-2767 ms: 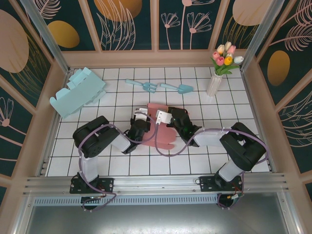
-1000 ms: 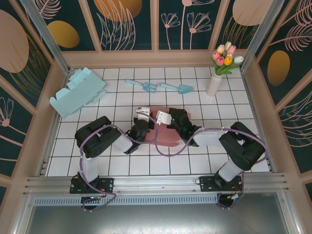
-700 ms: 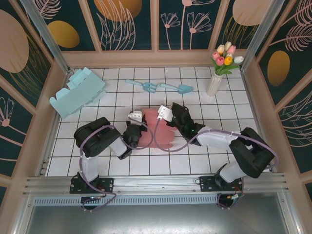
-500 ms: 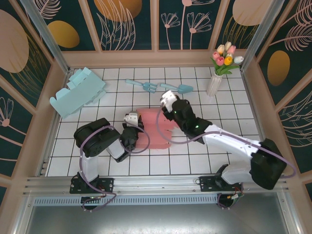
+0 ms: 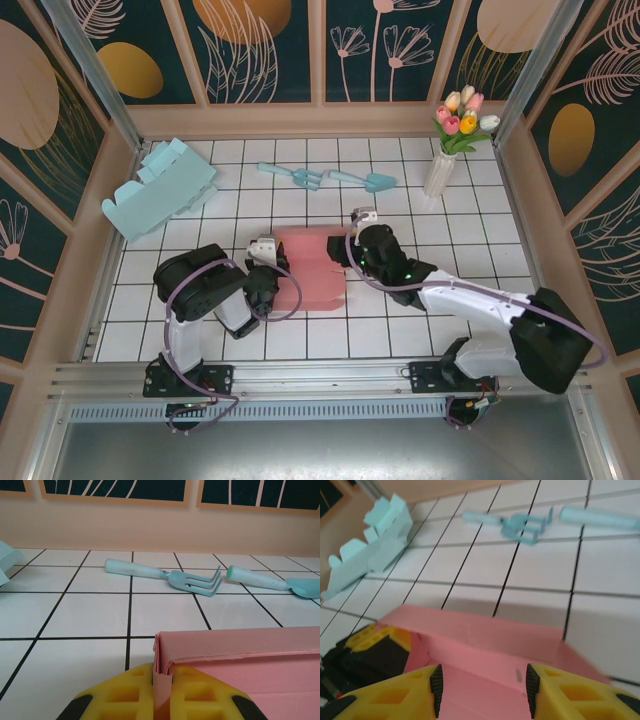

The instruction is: Fold the paper box

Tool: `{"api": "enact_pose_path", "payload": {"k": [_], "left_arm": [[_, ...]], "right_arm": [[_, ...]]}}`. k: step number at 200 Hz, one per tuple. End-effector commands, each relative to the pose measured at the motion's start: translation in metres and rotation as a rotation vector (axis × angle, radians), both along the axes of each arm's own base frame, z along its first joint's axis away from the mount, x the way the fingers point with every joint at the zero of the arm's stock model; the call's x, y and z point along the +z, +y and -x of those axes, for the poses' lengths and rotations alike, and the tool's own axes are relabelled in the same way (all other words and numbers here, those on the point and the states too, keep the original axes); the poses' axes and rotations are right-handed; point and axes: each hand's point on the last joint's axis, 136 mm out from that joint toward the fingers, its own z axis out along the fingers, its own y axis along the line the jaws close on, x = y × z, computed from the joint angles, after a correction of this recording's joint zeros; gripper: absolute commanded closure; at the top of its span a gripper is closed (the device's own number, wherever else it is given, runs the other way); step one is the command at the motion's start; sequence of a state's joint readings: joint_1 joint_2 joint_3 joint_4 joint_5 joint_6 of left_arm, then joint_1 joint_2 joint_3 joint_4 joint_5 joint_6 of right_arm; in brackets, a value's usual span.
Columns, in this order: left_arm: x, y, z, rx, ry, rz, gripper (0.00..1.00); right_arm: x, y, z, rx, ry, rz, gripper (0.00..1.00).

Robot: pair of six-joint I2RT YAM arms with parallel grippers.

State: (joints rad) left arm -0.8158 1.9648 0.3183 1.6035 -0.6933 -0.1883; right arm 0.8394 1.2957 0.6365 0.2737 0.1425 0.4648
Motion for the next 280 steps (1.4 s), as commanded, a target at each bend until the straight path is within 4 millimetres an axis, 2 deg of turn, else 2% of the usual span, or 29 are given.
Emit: {"api": "enact_pose_path", "payload": {"k": [1, 18, 38, 83, 105, 125, 205, 261, 280], "left_arm": [[0.021, 0.002, 0.002, -0.002, -0.098, 0.135, 1.0], [0.022, 0.001, 0.002, -0.008, -0.098, 0.145, 1.0], [0.022, 0.002, 0.002, -0.005, -0.098, 0.145, 1.0], [0.02, 0.002, 0.003, -0.007, -0.093, 0.141, 1.0], [0.023, -0.003, 0.004, -0.044, -0.094, 0.156, 1.0], [0.023, -0.011, 0.005, -0.085, -0.092, 0.163, 1.0], [0.022, -0.026, 0.005, -0.152, -0.089, 0.171, 1.0], [0.024, -0.027, 0.006, -0.159, -0.09, 0.18, 1.0], [0.024, -0.026, 0.005, -0.153, -0.09, 0.188, 1.0]], "right_arm": [[0.011, 0.027, -0.002, 0.054, 0.021, -0.158, 0.49], [0.001, 0.029, -0.006, 0.044, 0.052, -0.191, 0.48], [-0.002, 0.023, -0.013, 0.008, 0.065, -0.226, 0.47], [-0.014, -0.006, -0.021, -0.084, 0.074, -0.207, 0.45], [-0.02, -0.025, -0.029, -0.125, 0.089, -0.258, 0.45], [-0.019, -0.031, -0.032, -0.117, 0.102, -0.312, 0.46], [-0.016, -0.035, -0.044, -0.114, 0.135, -0.431, 0.48], [-0.04, -0.037, -0.048, -0.146, 0.19, -0.37, 0.57], [-0.05, -0.04, -0.046, -0.155, 0.202, -0.351, 0.64]]}}
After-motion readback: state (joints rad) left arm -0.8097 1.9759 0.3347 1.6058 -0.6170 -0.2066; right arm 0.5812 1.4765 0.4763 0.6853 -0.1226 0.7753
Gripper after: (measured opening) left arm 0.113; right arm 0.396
